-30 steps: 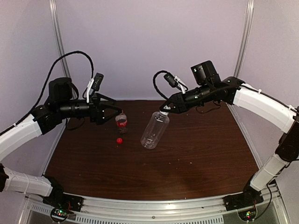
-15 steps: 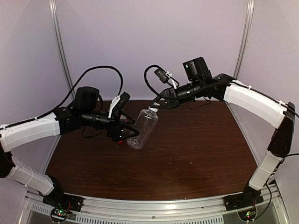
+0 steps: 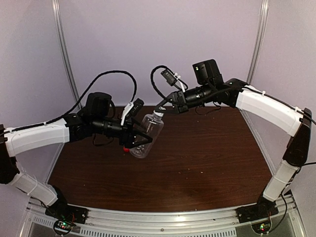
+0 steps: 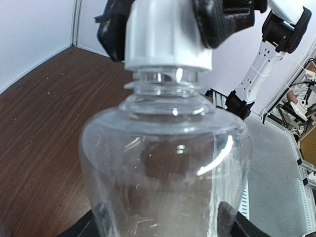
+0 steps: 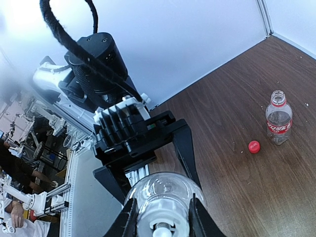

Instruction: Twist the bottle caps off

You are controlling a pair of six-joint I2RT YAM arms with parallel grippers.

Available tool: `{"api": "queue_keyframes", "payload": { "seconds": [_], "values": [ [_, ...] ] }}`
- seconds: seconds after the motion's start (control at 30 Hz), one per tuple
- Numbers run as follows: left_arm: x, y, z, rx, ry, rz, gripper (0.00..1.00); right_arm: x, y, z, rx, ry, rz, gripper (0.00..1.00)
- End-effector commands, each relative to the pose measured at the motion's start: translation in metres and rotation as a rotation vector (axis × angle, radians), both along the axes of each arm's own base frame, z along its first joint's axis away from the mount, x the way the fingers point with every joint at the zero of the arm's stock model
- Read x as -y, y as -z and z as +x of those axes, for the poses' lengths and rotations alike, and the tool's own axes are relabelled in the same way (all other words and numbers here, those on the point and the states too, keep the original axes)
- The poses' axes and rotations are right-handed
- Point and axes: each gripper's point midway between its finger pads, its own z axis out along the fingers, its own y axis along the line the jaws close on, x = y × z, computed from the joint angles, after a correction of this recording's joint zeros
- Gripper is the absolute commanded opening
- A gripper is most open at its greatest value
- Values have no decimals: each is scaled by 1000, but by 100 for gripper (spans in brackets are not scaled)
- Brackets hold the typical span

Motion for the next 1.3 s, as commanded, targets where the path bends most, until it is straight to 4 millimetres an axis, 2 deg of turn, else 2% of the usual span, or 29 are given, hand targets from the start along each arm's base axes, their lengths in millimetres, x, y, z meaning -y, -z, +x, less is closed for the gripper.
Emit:
{"api": "queue_keyframes", "payload": {
  "seconds": [0.0, 0.2, 0.3, 0.4, 0.47, 0.57, 0.63, 0.9, 1.27],
  "values": [
    [12, -22, 4, 44, 22, -66, 68, 1, -19, -11, 28, -28, 54, 0],
    [17, -18, 3, 22, 53, -68, 44, 3, -19, -12, 27, -19, 72, 0],
    [18, -23, 6, 29, 40, -95, 37, 7, -19, -4, 34, 49, 70, 18],
    [19, -31, 12, 24, -9, -156, 28, 15, -25, 6, 52, 160, 90, 46],
    [19, -36, 17, -3, -49, -202, 26, 22, -31, 11, 58, 226, 126, 61],
    [19, -41, 22, -29, -100, -253, 26, 29, -34, 16, 56, 305, 161, 75],
    [20, -43, 23, -33, -124, -267, 26, 31, -36, 19, 63, 349, 169, 81],
    [25, -56, 26, -28, -178, -297, 25, 26, -45, 26, 95, 460, 193, 82],
    [27, -61, 21, -22, -172, -296, 24, 12, -45, 27, 89, 449, 205, 61]
  ]
}}
